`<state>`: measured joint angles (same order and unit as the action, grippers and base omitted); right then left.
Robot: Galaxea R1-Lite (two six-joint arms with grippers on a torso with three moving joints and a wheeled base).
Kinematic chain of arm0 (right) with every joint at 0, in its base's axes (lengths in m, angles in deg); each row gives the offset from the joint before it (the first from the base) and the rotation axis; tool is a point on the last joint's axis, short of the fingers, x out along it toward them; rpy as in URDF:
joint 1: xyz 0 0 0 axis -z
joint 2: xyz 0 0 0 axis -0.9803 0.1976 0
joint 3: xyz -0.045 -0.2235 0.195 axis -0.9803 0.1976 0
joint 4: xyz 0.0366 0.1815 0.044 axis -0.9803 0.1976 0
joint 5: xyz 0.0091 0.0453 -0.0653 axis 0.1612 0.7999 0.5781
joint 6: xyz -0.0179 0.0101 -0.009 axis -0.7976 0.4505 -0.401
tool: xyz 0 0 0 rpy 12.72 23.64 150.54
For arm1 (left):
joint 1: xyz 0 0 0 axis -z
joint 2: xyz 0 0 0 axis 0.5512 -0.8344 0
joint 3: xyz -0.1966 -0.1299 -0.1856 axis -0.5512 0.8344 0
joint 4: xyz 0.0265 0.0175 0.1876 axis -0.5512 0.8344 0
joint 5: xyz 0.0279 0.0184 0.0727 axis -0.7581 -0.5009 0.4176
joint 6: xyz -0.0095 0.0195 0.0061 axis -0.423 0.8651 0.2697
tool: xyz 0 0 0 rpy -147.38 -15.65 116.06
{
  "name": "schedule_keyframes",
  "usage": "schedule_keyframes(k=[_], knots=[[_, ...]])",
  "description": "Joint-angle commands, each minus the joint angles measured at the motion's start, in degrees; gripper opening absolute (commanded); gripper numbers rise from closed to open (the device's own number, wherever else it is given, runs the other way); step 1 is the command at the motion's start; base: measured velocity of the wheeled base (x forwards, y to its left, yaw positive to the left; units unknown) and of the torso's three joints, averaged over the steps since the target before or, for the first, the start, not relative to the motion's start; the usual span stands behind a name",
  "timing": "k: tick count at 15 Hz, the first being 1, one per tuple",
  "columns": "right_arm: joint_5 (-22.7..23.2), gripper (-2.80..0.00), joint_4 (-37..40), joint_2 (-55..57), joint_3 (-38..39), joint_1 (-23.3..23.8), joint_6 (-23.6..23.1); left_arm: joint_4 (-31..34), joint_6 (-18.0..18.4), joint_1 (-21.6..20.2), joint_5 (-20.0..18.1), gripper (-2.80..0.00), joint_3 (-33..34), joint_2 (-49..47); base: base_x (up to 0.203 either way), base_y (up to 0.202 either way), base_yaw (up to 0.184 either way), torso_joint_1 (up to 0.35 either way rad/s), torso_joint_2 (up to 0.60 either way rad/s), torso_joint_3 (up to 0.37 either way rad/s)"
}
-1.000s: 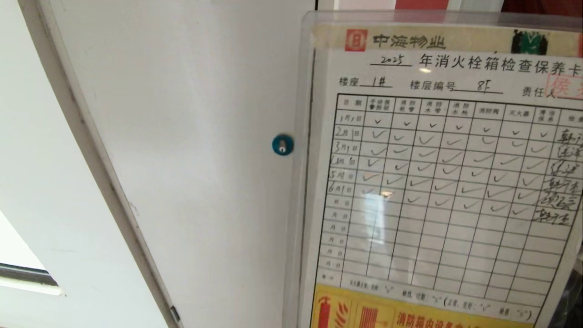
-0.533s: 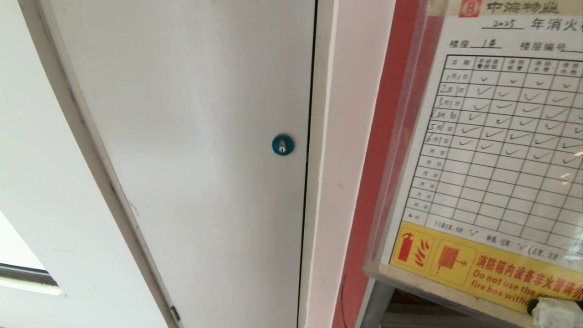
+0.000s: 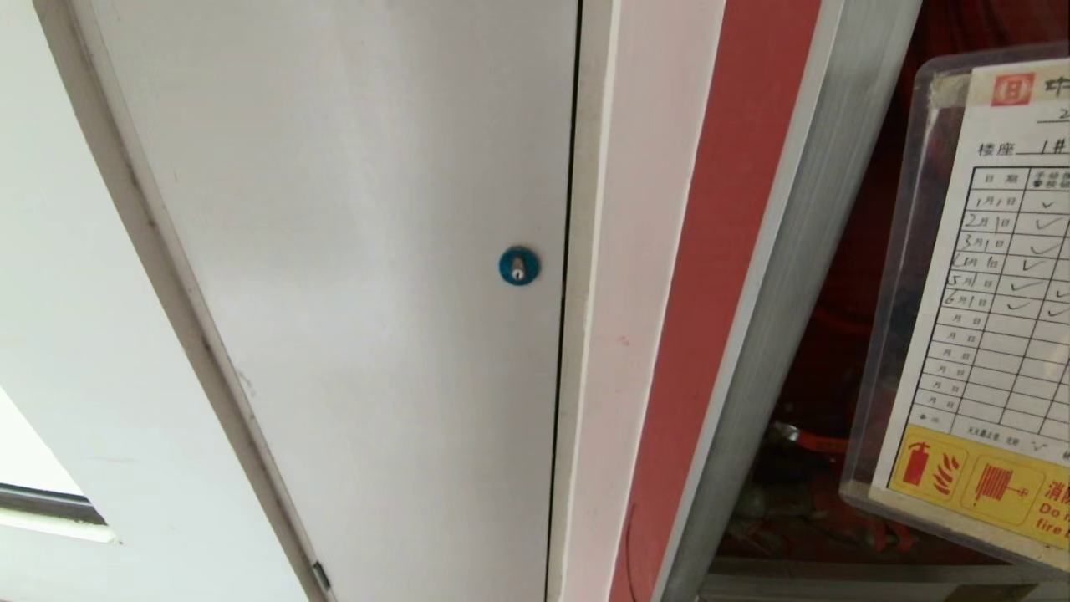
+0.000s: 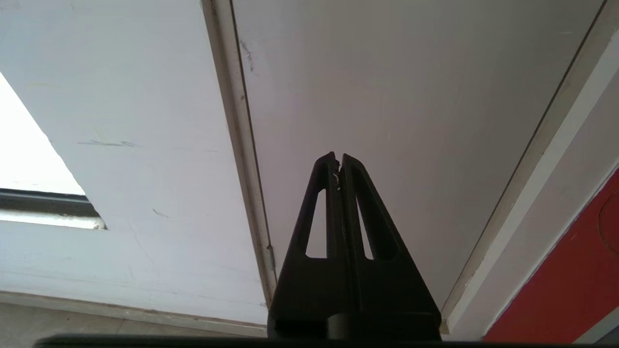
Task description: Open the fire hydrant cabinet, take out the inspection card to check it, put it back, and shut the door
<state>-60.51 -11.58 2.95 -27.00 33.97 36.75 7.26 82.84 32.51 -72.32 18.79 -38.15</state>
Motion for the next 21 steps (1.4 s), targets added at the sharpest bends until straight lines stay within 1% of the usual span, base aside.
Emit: schedule_keyframes(k=[1, 3, 4, 6, 7, 9, 11, 14, 15, 17, 18, 19, 20, 21], knots=[[-6.60, -2.80, 0.86, -0.06, -0.05, -0.01, -3.80, -0.02, -0.02, -0.03, 0.02, -2.80, 0.35, -0.07, 0.000, 0.000, 0.000, 0.000, 0.00, 0.000], [-11.90, -2.80, 1.69, 0.47, -0.02, -0.01, -7.99, -0.02, -0.02, -0.03, 0.02, -2.80, 0.35, -0.07, 0.000, 0.000, 0.000, 0.000, 0.00, 0.000], [-14.16, -2.80, 2.92, 1.72, -0.28, 0.02, -9.04, -0.02, -0.02, -0.03, 0.02, -2.80, 0.35, -0.07, 0.000, 0.000, 0.000, 0.000, 0.00, 0.000], [-21.24, -2.80, 3.50, 4.91, -0.44, 1.22, -10.75, -0.02, -0.02, -0.03, 0.02, -2.80, 0.35, -0.07, 0.000, 0.000, 0.000, 0.000, 0.00, 0.000], [-23.00, -2.80, 3.60, 5.66, -0.64, 2.42, -12.20, -0.02, -0.02, -0.03, 0.02, -2.80, 0.35, -0.07, 0.000, 0.000, 0.000, 0.000, 0.00, 0.000], [-23.23, -2.80, 3.74, 5.75, -1.14, 5.99, -15.10, -0.02, -0.02, -0.03, 0.02, -2.80, 0.35, -0.07, 0.000, 0.000, 0.000, 0.000, 0.00, 0.000], [-23.26, -2.80, 3.86, 5.73, -2.05, 11.55, -18.99, -0.02, -0.02, -0.03, 0.02, -2.80, 0.35, -0.07, 0.000, 0.000, 0.000, 0.000, 0.00, 0.000], [-23.28, -2.80, 3.93, 4.55, -3.10, 20.21, -28.25, -0.02, -0.02, -0.03, 0.02, -2.80, 0.35, -0.07, 0.000, 0.000, 0.000, 0.000, 0.00, 0.000], [-23.32, -2.80, 3.85, 4.45, -3.29, 23.89, -30.98, -0.02, -0.02, -0.03, 0.02, -2.80, 0.35, -0.07, 0.000, 0.000, 0.000, 0.000, 0.00, 0.000], [-23.34, -2.80, 3.65, 5.62, -4.12, 32.97, -35.65, -0.02, -0.02, -0.03, 0.02, -2.80, 0.35, -0.07, 0.000, 0.000, 0.000, 0.000, 0.00, 0.000], [-23.31, -2.80, 3.51, 6.68, -4.79, 37.45, -38.76, -0.02, -0.02, -0.03, 0.02, -2.80, 0.35, -0.07, 0.000, 0.000, 0.000, 0.000, 0.00, 0.000], [-23.24, -2.80, 3.35, 7.83, -5.77, 40.63, -42.67, -0.02, -0.02, -0.03, 0.02, -2.80, 0.35, -0.07, 0.000, 0.000, 0.000, 0.000, 0.00, 0.000], [-23.19, -2.80, 3.24, 8.80, -7.14, 42.06, -46.27, -0.02, -0.02, -0.03, 0.02, -2.80, 0.35, -0.07, 0.000, 0.000, 0.000, 0.000, 0.00, 0.000], [-23.18, -2.80, 3.21, 8.82, -8.65, 42.33, -50.10, -0.02, -0.02, -0.03, 0.02, -2.80, 0.35, -0.07, 0.000, 0.000, 0.000, 0.000, 0.00, 0.000]])
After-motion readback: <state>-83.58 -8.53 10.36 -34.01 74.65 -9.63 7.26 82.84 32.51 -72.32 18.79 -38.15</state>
